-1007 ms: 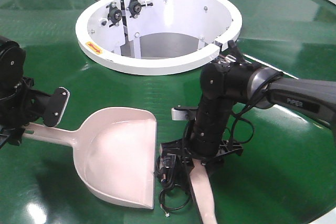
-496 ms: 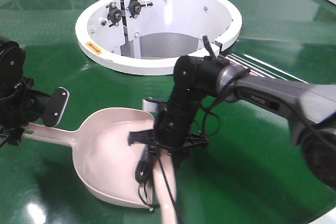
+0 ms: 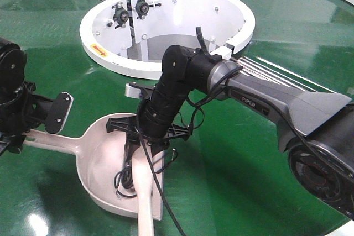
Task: Clean and inspect green conveyor with broom and dustpan
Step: 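Sweep the brush with the right gripper pushing the cable into the dustpan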
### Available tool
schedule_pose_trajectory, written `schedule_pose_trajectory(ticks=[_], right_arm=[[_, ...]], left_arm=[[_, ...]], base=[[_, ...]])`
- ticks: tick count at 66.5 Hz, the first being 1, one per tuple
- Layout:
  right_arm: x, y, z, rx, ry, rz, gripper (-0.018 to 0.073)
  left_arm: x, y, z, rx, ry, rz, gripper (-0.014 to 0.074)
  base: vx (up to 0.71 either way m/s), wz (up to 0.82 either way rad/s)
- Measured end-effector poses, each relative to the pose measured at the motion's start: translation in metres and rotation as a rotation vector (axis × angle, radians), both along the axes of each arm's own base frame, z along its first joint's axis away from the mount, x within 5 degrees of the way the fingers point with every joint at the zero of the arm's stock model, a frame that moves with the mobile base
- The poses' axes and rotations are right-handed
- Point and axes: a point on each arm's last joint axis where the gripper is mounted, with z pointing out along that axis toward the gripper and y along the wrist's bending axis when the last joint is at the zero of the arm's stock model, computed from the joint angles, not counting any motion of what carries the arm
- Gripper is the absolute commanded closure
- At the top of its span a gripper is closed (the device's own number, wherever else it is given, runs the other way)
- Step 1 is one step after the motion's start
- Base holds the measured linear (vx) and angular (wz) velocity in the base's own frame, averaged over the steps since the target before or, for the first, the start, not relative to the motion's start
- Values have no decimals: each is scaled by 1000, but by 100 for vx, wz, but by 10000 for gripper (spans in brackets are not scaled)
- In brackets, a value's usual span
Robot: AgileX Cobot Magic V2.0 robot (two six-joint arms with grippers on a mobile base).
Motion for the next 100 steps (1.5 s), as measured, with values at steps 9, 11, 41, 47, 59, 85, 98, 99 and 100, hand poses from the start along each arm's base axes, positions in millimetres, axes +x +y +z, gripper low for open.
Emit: schedule_pose_trajectory(ticks=[9, 11, 41, 47, 59, 85, 98, 99, 100], right_arm=[[0, 0, 3, 1, -8, 1, 564], [0, -1, 5, 2, -13, 1, 564], [-10, -17, 60, -1, -157, 16, 561], [-16, -27, 65, -9, -156, 14, 561], [-25, -64, 58, -75, -124, 4, 561], [-31, -142, 33, -158, -41, -33, 561], [-28, -166, 24, -165, -39, -9, 561], [-27, -167, 23, -164, -39, -7, 561], [-27, -168, 23, -163, -41, -5, 561]], left_arm=[[0, 0, 0, 0, 0, 0, 619], [0, 0, 0, 0, 0, 0, 619], [0, 0, 0, -2, 0, 1, 619], [0, 0, 0, -2, 0, 1, 619], [0, 0, 0, -2, 1, 1, 619], [0, 0, 0, -2, 1, 0, 619], [0, 0, 0, -3, 1, 0, 619], [0, 0, 0, -3, 1, 0, 619], [0, 0, 0, -3, 1, 0, 619]], base=[[0, 0], [0, 0], [0, 0], [0, 0], [0, 0], [0, 0], [0, 0], [0, 0], [0, 0]])
